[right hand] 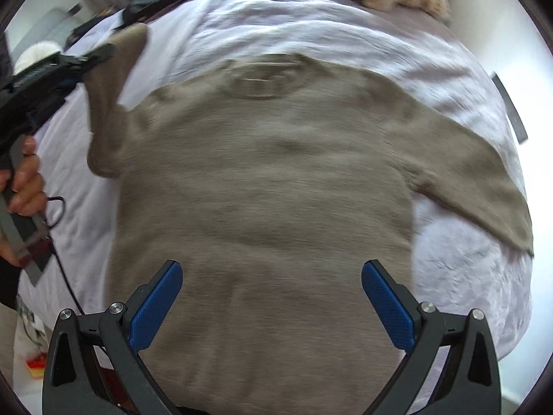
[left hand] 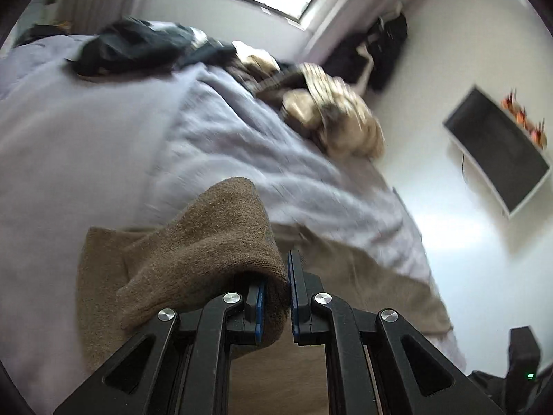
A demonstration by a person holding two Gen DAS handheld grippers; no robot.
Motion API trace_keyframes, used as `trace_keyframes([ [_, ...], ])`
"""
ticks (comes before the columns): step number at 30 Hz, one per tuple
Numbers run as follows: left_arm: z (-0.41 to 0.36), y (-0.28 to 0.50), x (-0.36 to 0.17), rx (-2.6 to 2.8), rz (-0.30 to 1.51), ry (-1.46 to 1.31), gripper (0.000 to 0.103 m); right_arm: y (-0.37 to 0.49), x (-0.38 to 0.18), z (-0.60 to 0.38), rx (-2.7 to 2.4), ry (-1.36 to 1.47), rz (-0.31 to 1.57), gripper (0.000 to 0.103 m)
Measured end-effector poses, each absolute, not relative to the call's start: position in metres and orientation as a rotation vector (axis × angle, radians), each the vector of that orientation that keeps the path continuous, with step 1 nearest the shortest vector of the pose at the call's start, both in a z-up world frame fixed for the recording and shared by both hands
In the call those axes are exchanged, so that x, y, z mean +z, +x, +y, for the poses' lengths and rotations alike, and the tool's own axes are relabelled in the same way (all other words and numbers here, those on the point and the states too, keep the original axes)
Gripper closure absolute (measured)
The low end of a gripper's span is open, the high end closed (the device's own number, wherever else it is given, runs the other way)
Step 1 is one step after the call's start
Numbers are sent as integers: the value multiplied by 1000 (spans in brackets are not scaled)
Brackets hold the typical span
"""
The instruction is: Fold small clothes
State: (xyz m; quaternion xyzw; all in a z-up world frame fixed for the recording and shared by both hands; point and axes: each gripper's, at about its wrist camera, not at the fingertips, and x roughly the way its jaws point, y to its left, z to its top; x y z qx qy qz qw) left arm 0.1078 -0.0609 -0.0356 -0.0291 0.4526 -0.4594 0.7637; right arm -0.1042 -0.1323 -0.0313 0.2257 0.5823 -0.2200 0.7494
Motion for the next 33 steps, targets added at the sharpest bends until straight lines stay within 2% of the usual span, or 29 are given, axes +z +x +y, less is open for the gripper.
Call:
trace_keyframes([
  [4,-113,75,-79,-977,1049,132,90,-131,-48,-163,-542,566,1298,0],
  [5,-124,68,-92,-963,1076,188,88,-137,-53,-169,-555,580,1307,0],
  [6,-119,63,-104,-951,1093,214,82,-142,-57,-174,-565,592,1315,0],
  [7,-123,60,-112,-929,1120,246,55,-145,-60,-177,-569,601,1318,0],
  [8,-119,59,-118,-917,1131,244,35,-148,-63,-181,-575,611,1323,0],
  [12,-93,56,-102,-889,1093,244,35,-146,-68,-186,-569,593,1332,0],
  [16,-59,90,-82,-785,1029,232,34,-111,-66,-178,-491,494,1314,0],
  [19,-23,129,-82,-667,1067,207,34,-62,-64,-158,-401,315,1277,0],
  [23,20,185,-118,-524,1225,165,34,4,-72,-126,-321,31,1226,0],
  [28,33,208,-165,-502,1364,135,35,69,-109,-91,-280,-340,1205,2],
  [29,35,209,-168,-505,1369,117,35,78,-121,-86,-276,-426,1215,5],
  [30,37,209,-169,-508,1369,103,35,83,-131,-84,-270,-488,1228,21],
  [31,38,210,-169,-514,1368,96,35,88,-137,-84,-247,-512,1247,56],
  [32,40,210,-169,-523,1367,93,35,89,-138,-92,-218,-449,1264,75],
  [33,41,209,-168,-530,1363,96,35,88,-130,-106,-225,-327,1251,88],
])
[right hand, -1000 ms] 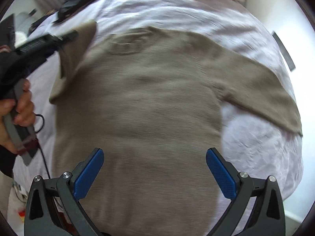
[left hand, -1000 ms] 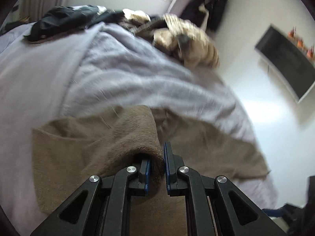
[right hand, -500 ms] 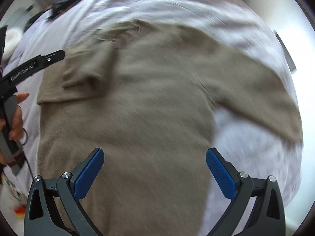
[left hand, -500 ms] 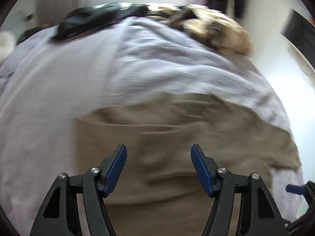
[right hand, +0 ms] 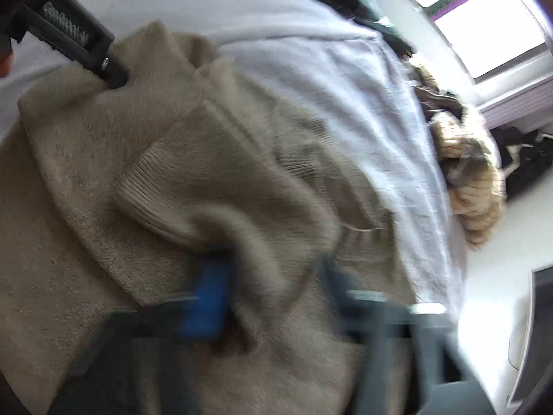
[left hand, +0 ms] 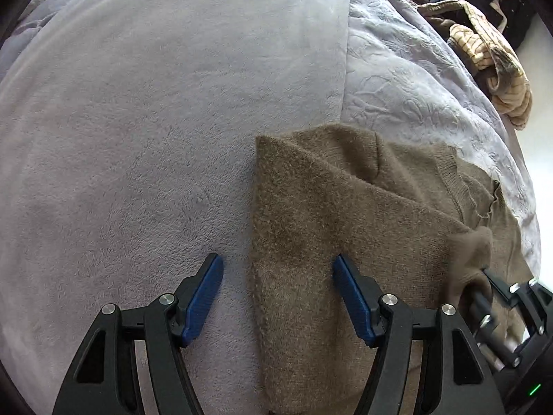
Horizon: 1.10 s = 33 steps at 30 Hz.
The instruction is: Fold small clothes
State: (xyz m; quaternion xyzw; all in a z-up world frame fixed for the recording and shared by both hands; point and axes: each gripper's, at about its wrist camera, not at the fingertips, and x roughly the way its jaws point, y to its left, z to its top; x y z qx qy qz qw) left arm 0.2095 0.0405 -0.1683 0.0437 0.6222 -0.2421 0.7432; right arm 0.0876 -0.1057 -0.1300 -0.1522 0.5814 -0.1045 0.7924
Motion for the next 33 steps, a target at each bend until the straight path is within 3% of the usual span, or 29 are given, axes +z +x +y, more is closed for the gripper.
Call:
trace_keyframes([
  [2,42,208,-166,-574,1359,98,47,75,-109,-142,-275,-54,1179,88],
  [6,41,208,-162,-573,1360,115,47,-2,-104,-239,-470,717,963,88],
  [8,41,210,-163,-568,1369,108,47,-43,-126,-270,-526,1025,895,74],
  [9,42,210,-165,-565,1376,101,47,-59,-136,-277,-519,1134,868,60],
  [10,42,211,-166,-565,1379,97,47,-65,-139,-280,-513,1167,851,42],
  [11,43,211,-166,-566,1382,92,47,-70,-140,-281,-499,1189,826,37],
  [12,43,210,-166,-565,1381,93,47,-70,-138,-281,-477,1196,808,35],
  [13,42,210,-166,-566,1380,92,57,-69,-136,-280,-462,1197,801,35],
  [14,40,210,-165,-581,1378,80,73,-65,-133,-278,-434,1202,788,35],
  [19,32,206,-157,-593,1341,120,91,-42,-134,-274,-451,1209,800,30],
  [20,33,206,-155,-595,1337,120,92,-42,-141,-276,-487,1252,803,31],
  [21,35,206,-153,-599,1330,112,93,-49,-143,-283,-505,1292,787,39],
  [22,36,207,-150,-603,1325,108,93,-50,-146,-287,-523,1313,782,79],
  [23,39,208,-147,-615,1317,113,93,-52,-145,-289,-538,1321,788,97],
  [28,37,214,-150,-635,1295,201,93,-36,-110,-285,-449,1028,808,96],
  [32,43,215,-153,-583,1300,180,92,-54,-146,-290,-623,980,1032,93],
  [33,47,214,-149,-577,1299,167,92,-69,-150,-292,-623,1065,987,89],
])
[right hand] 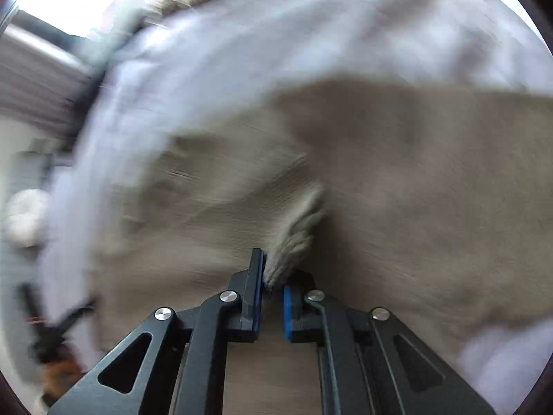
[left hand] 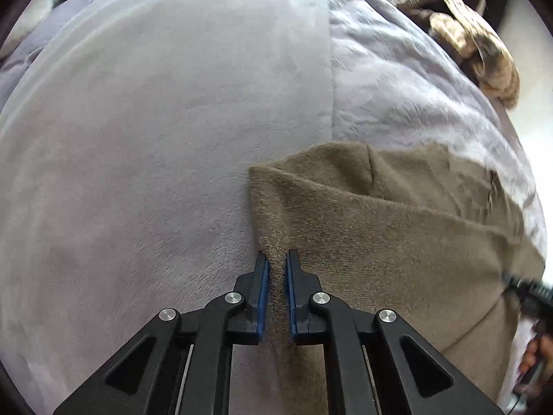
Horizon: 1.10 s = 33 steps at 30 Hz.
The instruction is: Fold small clothes
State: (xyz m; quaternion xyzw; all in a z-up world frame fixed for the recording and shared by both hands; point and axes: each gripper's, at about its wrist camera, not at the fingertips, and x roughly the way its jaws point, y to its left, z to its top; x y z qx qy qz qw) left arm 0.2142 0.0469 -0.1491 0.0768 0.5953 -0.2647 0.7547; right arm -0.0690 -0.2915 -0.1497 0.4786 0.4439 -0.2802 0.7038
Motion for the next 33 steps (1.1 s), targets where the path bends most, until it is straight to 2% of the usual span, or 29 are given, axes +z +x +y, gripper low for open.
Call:
trace_keyframes([
  [1,51,213,-144,-575,1294,167,92,-79,-150,-292,-632,1108,961,85],
  [5,65,204,-120,-553,1258,216,92,-112,-135,-285,-678,1128,948,84],
  [10,55,174,-98,-669,1223,231,92,-89,-107,-274,-558,995,885,84],
  [13,34,154,-115,-668,1238,312,92,-57,-108,-265,-495,901,920,84],
  [17,38,144,-150,-620,1270,359,92,-44,-145,-269,-536,894,1032,84],
  [20,50,144,-149,-627,1276,303,92,-64,-154,-279,-526,1028,961,86],
  [24,55,148,-144,-621,1303,274,92,-81,-150,-279,-521,1052,986,84],
  [27,51,146,-143,-602,1299,305,92,-100,-148,-279,-532,1107,993,79],
  [29,49,141,-139,-582,1299,327,92,-114,-145,-277,-525,1154,972,72],
  [31,43,134,-135,-572,1302,338,92,-126,-142,-273,-522,1169,963,57],
  [33,42,128,-129,-567,1313,338,92,-141,-138,-270,-515,1183,959,55],
])
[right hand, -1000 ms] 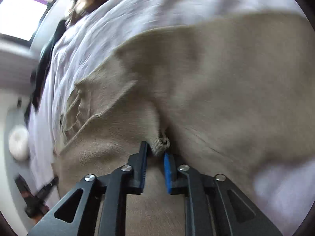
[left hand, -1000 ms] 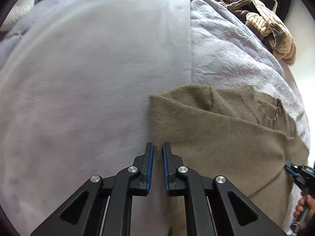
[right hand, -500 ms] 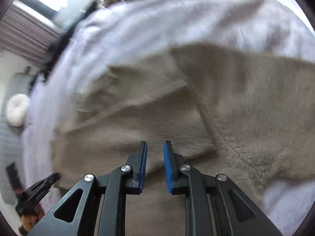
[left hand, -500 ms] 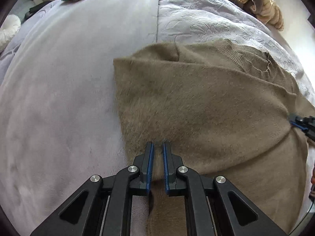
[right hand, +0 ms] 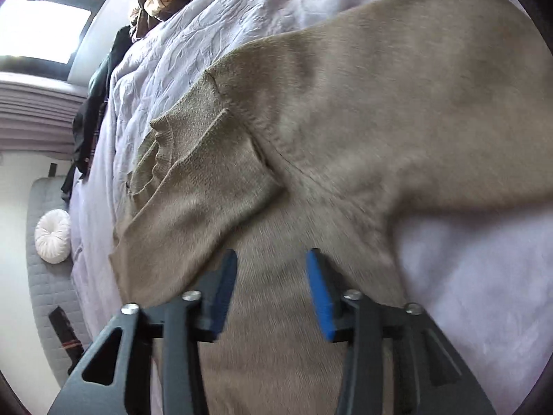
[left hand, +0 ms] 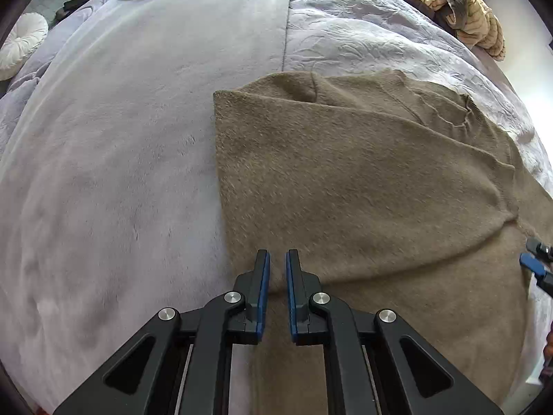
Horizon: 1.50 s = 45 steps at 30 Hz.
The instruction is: Fold small clothes
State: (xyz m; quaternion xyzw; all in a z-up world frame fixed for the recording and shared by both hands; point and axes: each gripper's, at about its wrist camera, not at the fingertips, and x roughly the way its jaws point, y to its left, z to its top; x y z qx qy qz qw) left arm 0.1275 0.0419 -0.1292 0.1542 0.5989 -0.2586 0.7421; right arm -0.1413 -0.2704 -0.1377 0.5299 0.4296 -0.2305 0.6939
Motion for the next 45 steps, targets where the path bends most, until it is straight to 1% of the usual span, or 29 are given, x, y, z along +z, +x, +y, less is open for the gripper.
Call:
trace_keyframes([
  [2,36,122,-126,-565,1326,341,92,-154,-137,-266,-500,1214,955,53],
  [4,34,113,-123,-565,1338,352,92,-169,-135,-262,-491,1243,953,42],
  [8,24,87,-120,-575,1359,386,92,-189,-133,-252,-477,1283,949,39],
  [10,16,72,-119,-590,1371,405,92,-197,-132,-248,-466,1295,947,26],
  [14,0,46,-117,-627,1380,433,92,-209,-128,-242,-430,1317,914,22],
  [16,-7,36,-117,-638,1378,444,92,-214,-126,-242,-402,1336,871,14],
  [18,-17,27,-116,-653,1378,458,92,-220,-123,-242,-373,1359,817,0],
  [19,-21,23,-116,-659,1377,462,92,-222,-121,-242,-364,1368,786,0],
  [20,-27,18,-117,-669,1379,467,80,-224,-120,-242,-349,1381,762,0],
  [21,-31,16,-117,-675,1383,470,56,-225,-118,-244,-344,1389,746,0],
  [22,-35,13,-117,-672,1385,474,0,-228,-117,-245,-342,1394,727,0],
  [23,-37,10,-114,-667,1368,470,2,-231,-117,-246,-337,1397,713,0],
  [28,-63,-4,-114,-680,1355,507,2,-245,-110,-253,-359,1393,609,0],
  [34,-76,-17,-127,-721,1436,498,2,-269,-108,-271,-383,1423,606,0],
  [45,-128,-63,-124,-769,1363,598,2,-323,-109,-311,-507,1420,579,0],
])
